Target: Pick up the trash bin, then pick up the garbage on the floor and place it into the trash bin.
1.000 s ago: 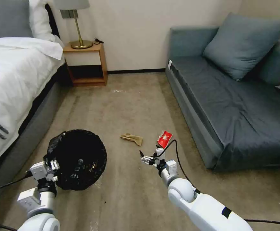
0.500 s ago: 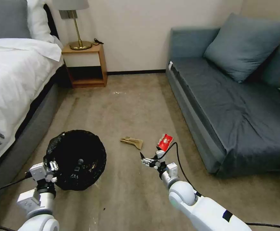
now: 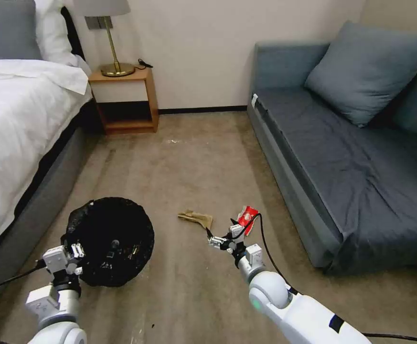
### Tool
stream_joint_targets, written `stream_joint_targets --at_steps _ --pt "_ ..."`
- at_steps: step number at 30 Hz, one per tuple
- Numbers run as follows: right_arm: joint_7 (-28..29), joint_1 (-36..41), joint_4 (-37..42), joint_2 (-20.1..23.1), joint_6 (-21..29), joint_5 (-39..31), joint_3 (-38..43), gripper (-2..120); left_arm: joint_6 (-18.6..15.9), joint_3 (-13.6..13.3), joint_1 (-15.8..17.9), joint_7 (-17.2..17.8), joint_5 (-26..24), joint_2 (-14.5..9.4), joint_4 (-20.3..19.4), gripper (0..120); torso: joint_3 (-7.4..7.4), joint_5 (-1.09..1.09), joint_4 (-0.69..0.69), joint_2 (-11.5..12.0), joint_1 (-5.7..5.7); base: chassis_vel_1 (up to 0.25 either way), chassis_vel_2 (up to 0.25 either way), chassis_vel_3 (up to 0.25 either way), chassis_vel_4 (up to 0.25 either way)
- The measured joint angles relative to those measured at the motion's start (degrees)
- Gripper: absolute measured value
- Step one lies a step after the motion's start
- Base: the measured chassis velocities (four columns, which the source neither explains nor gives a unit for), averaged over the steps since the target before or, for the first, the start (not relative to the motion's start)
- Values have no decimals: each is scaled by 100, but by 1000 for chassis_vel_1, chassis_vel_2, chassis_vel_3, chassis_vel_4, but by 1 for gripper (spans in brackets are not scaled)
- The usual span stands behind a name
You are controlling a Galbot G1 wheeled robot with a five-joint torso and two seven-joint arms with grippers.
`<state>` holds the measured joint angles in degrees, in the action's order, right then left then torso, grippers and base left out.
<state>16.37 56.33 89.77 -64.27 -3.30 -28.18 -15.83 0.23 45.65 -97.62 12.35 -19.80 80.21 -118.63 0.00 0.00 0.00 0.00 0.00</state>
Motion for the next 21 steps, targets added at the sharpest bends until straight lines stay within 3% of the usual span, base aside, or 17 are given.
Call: stream_joint_targets --at_steps 21 --pt "-14 158 42 -210 -41 533 -63 100 127 25 -269 -13 -91 -15 47 7 0 0 0 0 0 -83 82 76 -79"
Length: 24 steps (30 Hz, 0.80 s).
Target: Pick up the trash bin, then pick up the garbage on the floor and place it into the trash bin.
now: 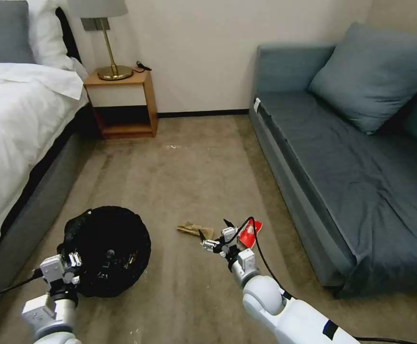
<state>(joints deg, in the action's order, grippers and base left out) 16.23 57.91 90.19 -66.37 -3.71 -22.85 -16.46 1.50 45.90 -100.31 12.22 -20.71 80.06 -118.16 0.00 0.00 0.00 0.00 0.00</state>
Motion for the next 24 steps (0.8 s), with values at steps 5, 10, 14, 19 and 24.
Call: stream_joint_targets --at_steps 5,10,14,19,24 --pt "-1 29 9 46 -1 71 -75 100 36 -1 6 -6 -48 26 54 7 0 0 0 0 0 -79 78 83 -87" --pt "-5 64 -8 91 -41 186 -95 100 40 -18 48 -9 -63 71 87 7 0 0 0 0 0 -79 83 76 -83" --pt "-13 73 -20 80 -57 200 -94 100 40 -46 69 -11 -41 104 89 7 0 0 0 0 0 -75 86 85 -74" --pt "-19 91 -3 60 -62 222 -70 100 40 -53 58 -12 -3 101 91 7 0 0 0 0 0 -77 61 81 -83" --pt "-46 106 5 39 -93 286 -46 100 40 -31 46 -13 1 61 91 7 0 0 0 0 0 -83 77 83 -79"
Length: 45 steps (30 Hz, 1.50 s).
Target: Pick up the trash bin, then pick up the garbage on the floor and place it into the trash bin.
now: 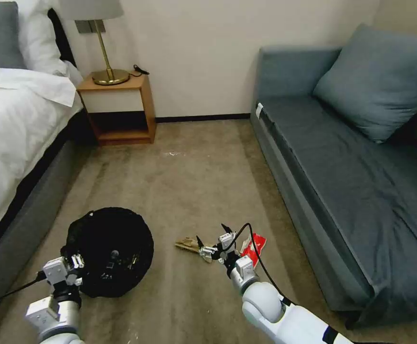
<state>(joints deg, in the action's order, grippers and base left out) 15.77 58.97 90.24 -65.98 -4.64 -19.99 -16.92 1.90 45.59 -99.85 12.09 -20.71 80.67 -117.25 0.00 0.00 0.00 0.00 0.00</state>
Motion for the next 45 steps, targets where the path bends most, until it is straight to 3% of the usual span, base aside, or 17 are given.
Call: stream_joint_targets --at_steps 36,45 --pt "26 93 37 86 0 304 -44 100 160 41 -87 -13 -48 -48 -34 7 0 0 0 0 0 -49 50 47 -51" --pt "-607 -341 -580 112 334 184 -56 100 161 46 -58 -16 -49 -55 -26 7 0 0 0 0 0 0 0 0 0"
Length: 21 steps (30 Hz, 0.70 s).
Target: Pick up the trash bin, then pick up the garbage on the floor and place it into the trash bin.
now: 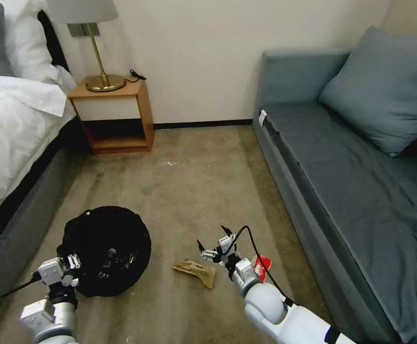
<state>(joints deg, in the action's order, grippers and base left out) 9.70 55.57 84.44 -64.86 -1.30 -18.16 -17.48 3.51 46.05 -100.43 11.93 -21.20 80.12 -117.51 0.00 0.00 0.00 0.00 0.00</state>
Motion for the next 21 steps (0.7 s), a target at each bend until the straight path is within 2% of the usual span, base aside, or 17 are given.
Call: stream_joint_targets --at_steps 7,12,21 --pt "-1145 -611 -790 -156 675 -75 -23 100 4 45 -6 -4 0 0 -6 7 0 -1 -1 0 0 0 0 0 0" --pt "-1728 -795 -1051 -356 999 -77 -65 100 4 49 32 -6 0 8 21 7 0 -1 -1 0 0 0 0 0 0" --pt "-2380 -764 -1289 -594 1138 83 -257 100 -49 49 99 -6 3 25 54 7 0 0 0 0 0 0 0 0 0"
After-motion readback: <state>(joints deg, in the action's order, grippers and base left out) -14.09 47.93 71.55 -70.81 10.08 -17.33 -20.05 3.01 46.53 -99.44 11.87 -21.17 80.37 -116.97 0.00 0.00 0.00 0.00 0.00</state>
